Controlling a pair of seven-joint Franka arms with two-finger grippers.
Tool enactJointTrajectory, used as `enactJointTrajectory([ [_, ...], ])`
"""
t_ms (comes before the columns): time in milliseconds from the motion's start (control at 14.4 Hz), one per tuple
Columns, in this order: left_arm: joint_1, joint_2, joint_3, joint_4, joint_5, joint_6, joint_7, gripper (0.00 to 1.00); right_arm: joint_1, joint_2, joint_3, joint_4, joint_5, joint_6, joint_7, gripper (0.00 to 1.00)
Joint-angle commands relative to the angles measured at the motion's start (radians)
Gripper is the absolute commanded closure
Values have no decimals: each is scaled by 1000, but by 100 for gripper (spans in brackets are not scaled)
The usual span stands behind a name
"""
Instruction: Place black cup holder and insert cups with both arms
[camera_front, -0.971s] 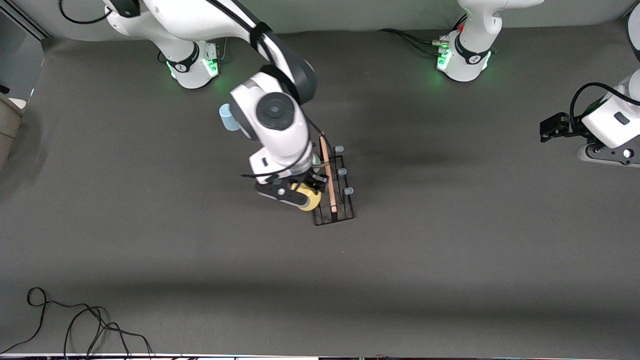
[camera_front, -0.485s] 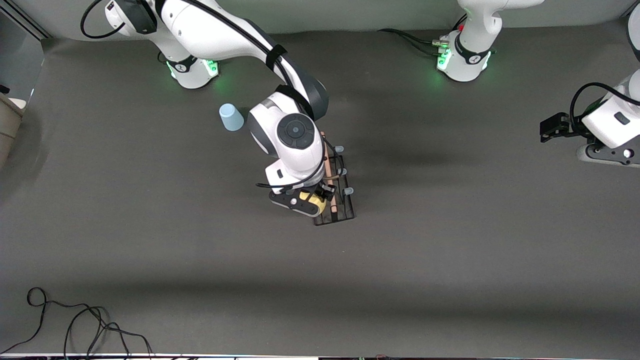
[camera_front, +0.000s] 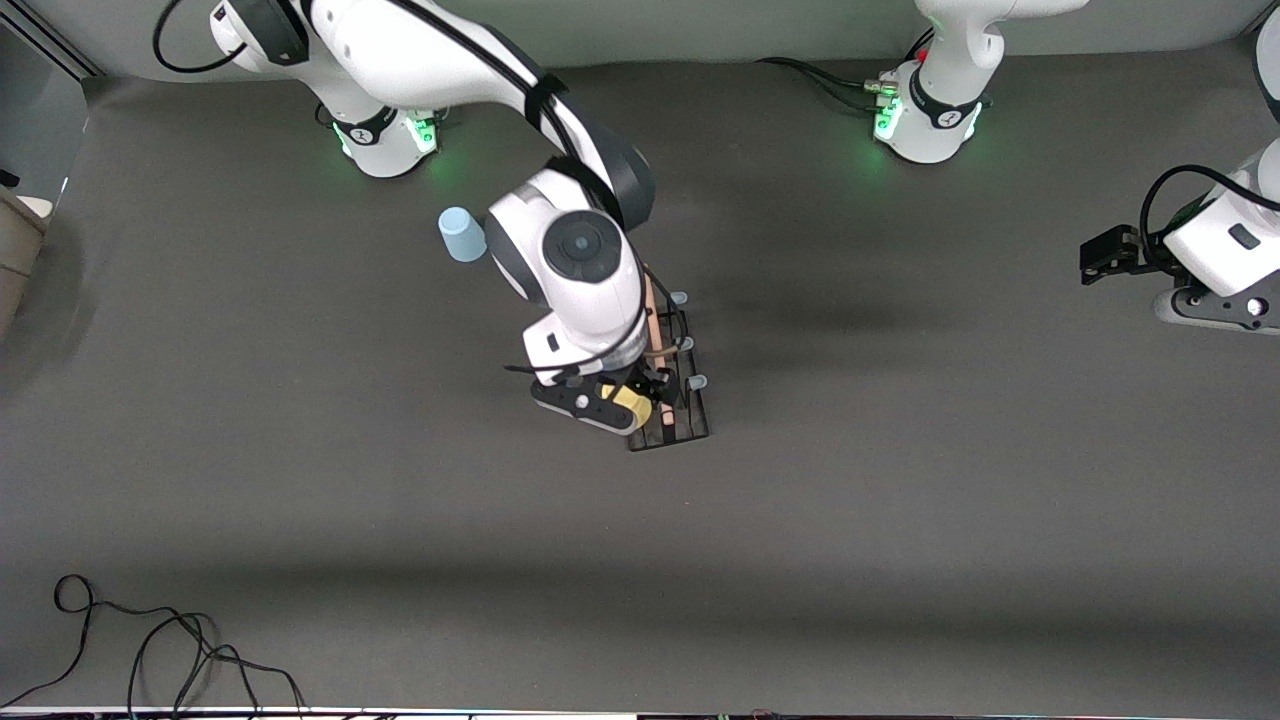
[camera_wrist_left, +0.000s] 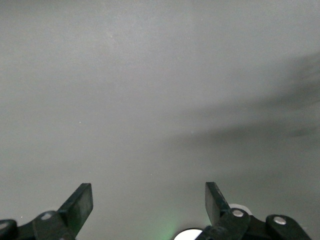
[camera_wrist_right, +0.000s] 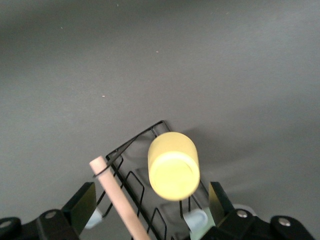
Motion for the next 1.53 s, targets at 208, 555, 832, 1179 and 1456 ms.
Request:
enactJointTrajectory([
  [208,5,0,-3,12,-8,-15,0,0,-1,-246,-21,-32,-17,-305,-115,0],
  [555,11,2,-3,14,-8,-17,5,0,-73,-500,-124,-251,-17,-351,-483,0],
  [832,5,5,-5,14,-16,-9,-9,1,-387,-680,-26,-406,-18,-352,-828,0],
  [1179,2,5,-7,15,-16,-11,-9,1,-720,-711,84,-425,-18,-367,-1109,0],
  [1456,5,5,-5,14,-16,-17,-9,0,-811,-700,109,-419,-20,-367,-1128,0],
])
